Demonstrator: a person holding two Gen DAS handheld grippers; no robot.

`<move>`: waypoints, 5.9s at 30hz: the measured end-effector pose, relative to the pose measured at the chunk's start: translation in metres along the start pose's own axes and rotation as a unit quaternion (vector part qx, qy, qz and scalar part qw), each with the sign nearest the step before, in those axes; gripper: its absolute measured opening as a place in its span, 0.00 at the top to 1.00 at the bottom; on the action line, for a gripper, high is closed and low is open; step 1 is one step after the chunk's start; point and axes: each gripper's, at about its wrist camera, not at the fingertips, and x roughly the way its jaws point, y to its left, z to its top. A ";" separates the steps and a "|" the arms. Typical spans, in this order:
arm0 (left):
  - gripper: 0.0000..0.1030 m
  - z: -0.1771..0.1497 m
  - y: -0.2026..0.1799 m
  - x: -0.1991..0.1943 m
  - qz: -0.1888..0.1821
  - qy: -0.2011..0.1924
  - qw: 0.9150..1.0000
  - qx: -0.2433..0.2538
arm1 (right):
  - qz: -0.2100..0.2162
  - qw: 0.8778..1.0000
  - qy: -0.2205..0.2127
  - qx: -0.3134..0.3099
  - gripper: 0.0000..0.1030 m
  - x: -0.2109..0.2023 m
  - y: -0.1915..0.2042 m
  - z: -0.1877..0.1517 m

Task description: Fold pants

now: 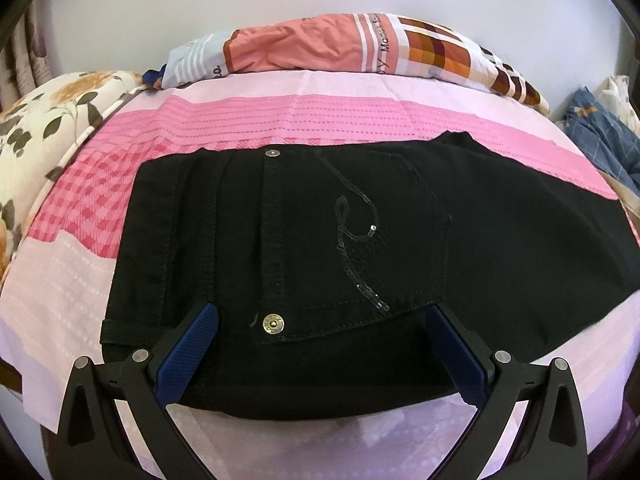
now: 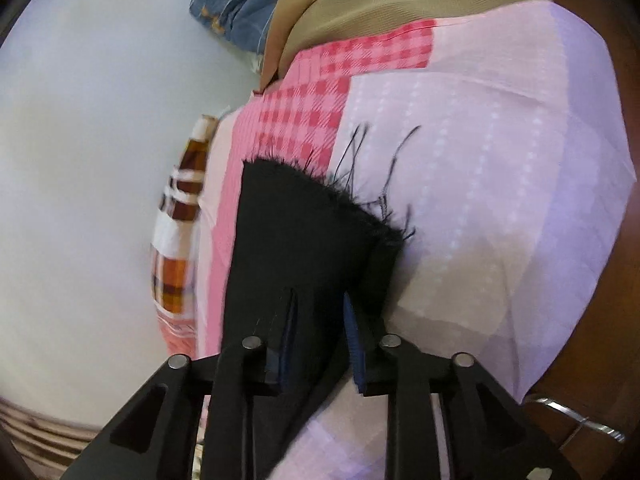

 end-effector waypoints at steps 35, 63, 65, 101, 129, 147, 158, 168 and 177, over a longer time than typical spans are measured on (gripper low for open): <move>0.00 0.024 0.024 -0.050 0.015 -0.047 0.999 -0.020 | 0.057 0.916 0.387 -0.091 0.69 0.155 0.124 -0.262; 0.43 -0.008 0.130 -0.026 -0.081 0.070 0.982 -0.159 | 0.054 0.917 0.377 -0.117 0.92 0.158 0.125 -0.283; 0.56 -0.003 0.121 -0.026 -0.057 0.071 0.987 -0.132 | 0.054 0.916 0.379 -0.119 0.92 0.158 0.125 -0.284; 0.84 0.024 0.140 -0.046 -0.083 0.028 0.978 -0.187 | 0.071 0.912 0.385 -0.123 0.91 0.159 0.129 -0.291; 0.49 0.008 0.162 -0.052 0.020 0.046 0.981 -0.186 | 0.102 0.854 0.384 -0.337 0.65 0.131 0.220 -0.285; 0.23 0.019 0.116 0.015 0.000 0.049 0.984 -0.170 | 0.036 0.688 0.321 -0.650 0.65 0.304 0.344 -0.310; 0.13 0.015 0.121 0.017 0.017 0.043 0.984 -0.173 | 0.042 0.633 0.372 -0.678 0.88 0.317 0.337 -0.335; 0.01 0.011 0.125 0.021 0.029 0.029 0.983 -0.176 | 0.045 0.693 0.331 -0.639 0.94 0.337 0.332 -0.319; 0.00 0.009 0.124 0.021 0.034 0.013 0.985 -0.171 | 0.087 0.786 0.272 -0.549 0.77 0.320 0.332 -0.279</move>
